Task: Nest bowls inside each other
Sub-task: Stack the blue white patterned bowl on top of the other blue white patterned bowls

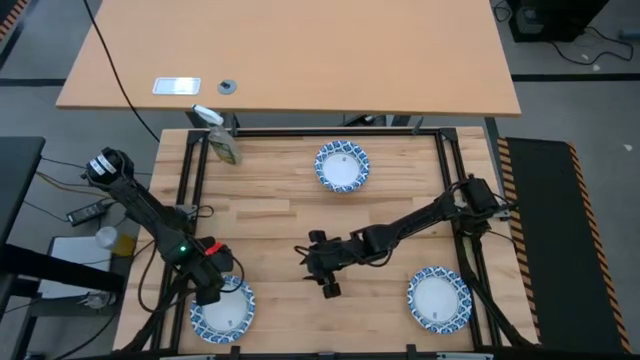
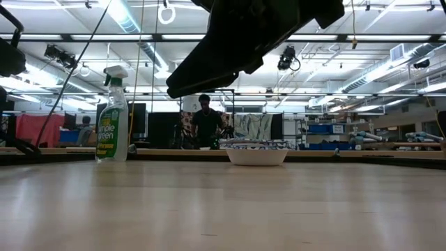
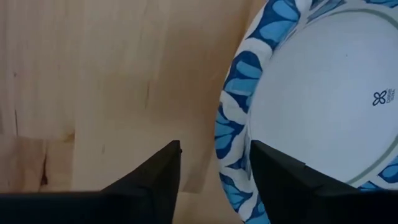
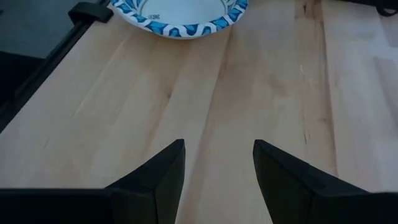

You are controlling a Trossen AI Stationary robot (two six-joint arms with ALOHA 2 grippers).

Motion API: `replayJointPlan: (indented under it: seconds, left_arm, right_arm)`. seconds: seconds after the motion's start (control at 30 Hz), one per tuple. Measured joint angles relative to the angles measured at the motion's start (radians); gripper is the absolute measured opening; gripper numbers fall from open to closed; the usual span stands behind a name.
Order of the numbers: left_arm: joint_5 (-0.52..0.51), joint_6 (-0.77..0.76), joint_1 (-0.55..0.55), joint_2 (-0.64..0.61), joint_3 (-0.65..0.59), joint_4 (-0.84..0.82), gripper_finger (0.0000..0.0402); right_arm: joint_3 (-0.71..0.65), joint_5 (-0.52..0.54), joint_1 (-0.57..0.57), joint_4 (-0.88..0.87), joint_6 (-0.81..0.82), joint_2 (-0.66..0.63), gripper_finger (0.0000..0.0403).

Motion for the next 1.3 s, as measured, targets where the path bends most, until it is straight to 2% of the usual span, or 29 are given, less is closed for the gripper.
replayJointPlan:
  seconds: [0.33, 0.57, 0.77, 1.07, 1.23, 1.3]
  left_arm:
    - [0.0, -0.004, 0.001, 0.0, 0.0, 0.0, 0.0112]
    - [-0.034, -0.12, 0.053, -0.001, 0.0, 0.006, 0.008]
    - [-0.126, -0.198, 0.112, 0.0, 0.001, 0.065, 0.0065]
    - [-0.231, -0.269, 0.201, -0.001, 0.001, 0.119, 0.0064]
    - [-0.252, -0.294, 0.234, 0.0, 0.001, 0.158, 0.0064]
    - [-0.267, -0.283, 0.251, 0.0, 0.001, 0.175, 0.0064]
  right_arm:
    - [0.004, -0.023, 0.001, 0.064, -0.064, 0.011, 0.0197]
    - [0.105, -0.026, 0.015, 0.045, -0.183, 0.07, 0.0197]
    - [0.119, -0.03, 0.004, 0.013, -0.194, 0.086, 0.0197]
    - [0.118, 0.037, 0.039, -0.045, -0.361, 0.103, 0.0197]
    - [0.12, 0.134, 0.044, -0.145, -0.305, 0.1, 0.0197]
    - [0.119, 0.134, 0.037, -0.201, -0.233, 0.1, 0.0197]
